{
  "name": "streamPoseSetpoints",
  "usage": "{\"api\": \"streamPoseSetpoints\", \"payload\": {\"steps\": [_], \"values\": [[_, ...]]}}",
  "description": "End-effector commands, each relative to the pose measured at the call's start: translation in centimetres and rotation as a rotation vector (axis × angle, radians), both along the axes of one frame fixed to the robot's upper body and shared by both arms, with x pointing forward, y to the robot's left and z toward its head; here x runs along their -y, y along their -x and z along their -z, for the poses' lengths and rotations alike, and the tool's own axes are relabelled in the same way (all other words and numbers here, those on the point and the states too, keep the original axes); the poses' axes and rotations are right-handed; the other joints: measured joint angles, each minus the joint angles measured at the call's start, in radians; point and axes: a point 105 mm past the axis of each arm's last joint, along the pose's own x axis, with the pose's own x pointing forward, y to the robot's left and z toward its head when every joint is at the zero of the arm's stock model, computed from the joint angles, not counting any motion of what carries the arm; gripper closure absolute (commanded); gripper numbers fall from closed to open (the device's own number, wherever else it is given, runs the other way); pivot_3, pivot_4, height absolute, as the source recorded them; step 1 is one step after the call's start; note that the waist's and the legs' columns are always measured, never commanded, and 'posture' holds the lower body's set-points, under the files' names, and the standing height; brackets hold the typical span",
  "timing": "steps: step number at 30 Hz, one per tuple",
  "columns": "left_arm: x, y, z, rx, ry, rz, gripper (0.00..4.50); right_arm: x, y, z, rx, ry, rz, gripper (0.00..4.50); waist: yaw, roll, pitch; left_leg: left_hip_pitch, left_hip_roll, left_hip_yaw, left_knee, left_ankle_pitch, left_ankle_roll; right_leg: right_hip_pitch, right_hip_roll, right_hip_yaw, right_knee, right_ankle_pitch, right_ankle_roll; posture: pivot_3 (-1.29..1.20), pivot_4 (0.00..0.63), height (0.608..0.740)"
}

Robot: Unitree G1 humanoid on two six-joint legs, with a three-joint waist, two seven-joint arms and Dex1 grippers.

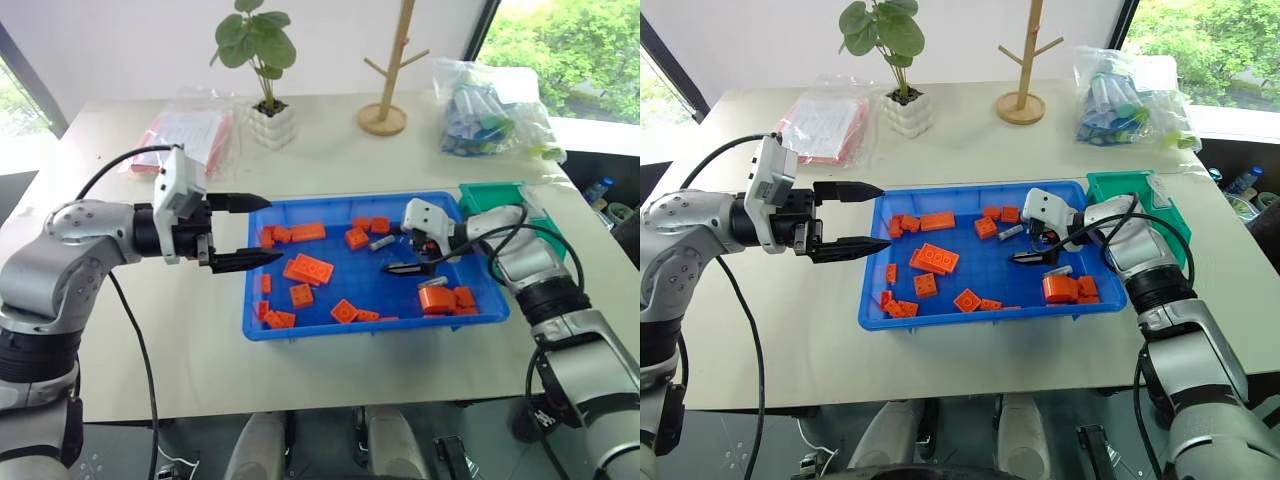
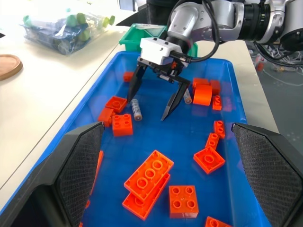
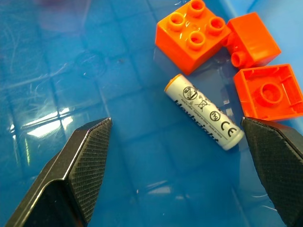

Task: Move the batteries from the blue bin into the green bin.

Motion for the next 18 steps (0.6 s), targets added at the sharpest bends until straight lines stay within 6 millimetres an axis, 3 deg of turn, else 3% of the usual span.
{"api": "streamPoseSetpoints", "payload": {"steps": [1, 3, 9, 14, 18], "values": [[0.1, 0.1, -1.1, 0.055, -0.004, 0.011, 0.00, -0.4, -0.5, -0.2, 0.003, 0.008, 0.004, 0.55, 0.000, 0.000, 0.000, 0.000, 0.000, 0.000, 0.000, 0.000, 0.000, 0.000, 0.000, 0.000, 0.000, 0.000, 0.000, 0.00, 0.150, 0.692], [0.2, 0.1, -1.1, 0.056, -0.004, 0.011, 0.00, -0.5, -0.4, -0.1, -0.006, 0.004, -0.002, 1.37, 0.001, 0.000, 0.000, 0.000, 0.000, 0.000, 0.000, 0.000, 0.000, 0.000, 0.000, 0.000, 0.000, 0.000, 0.000, 0.00, 0.150, 0.692], [0.1, 0.1, -1.1, 0.056, -0.003, 0.007, 0.00, -0.3, 0.2, 0.1, -0.024, 0.011, -0.015, 4.42, 0.004, 0.000, 0.000, 0.000, 0.000, 0.000, 0.000, 0.000, 0.000, 0.001, 0.000, 0.000, 0.000, 0.000, 0.000, 0.00, 0.150, 0.692], [0.1, 0.1, -1.1, 0.055, -0.004, 0.008, 0.00, 0.3, 0.3, -0.3, -0.009, 0.006, 0.033, 4.44, 0.004, 0.000, 0.000, 0.000, 0.000, 0.000, 0.000, 0.000, 0.000, 0.001, 0.000, 0.000, 0.000, 0.000, 0.000, 0.00, 0.150, 0.692], [0.2, 0.1, -0.9, 0.050, -0.004, 0.014, 0.00, 0.7, 1.6, -2.9, 0.050, -0.073, 0.086, 4.44, 0.010, 0.000, 0.000, 0.000, 0.000, -0.001, 0.000, 0.000, 0.000, 0.000, 0.000, 0.000, 0.000, 0.000, 0.000, 0.00, 0.150, 0.692]]}}
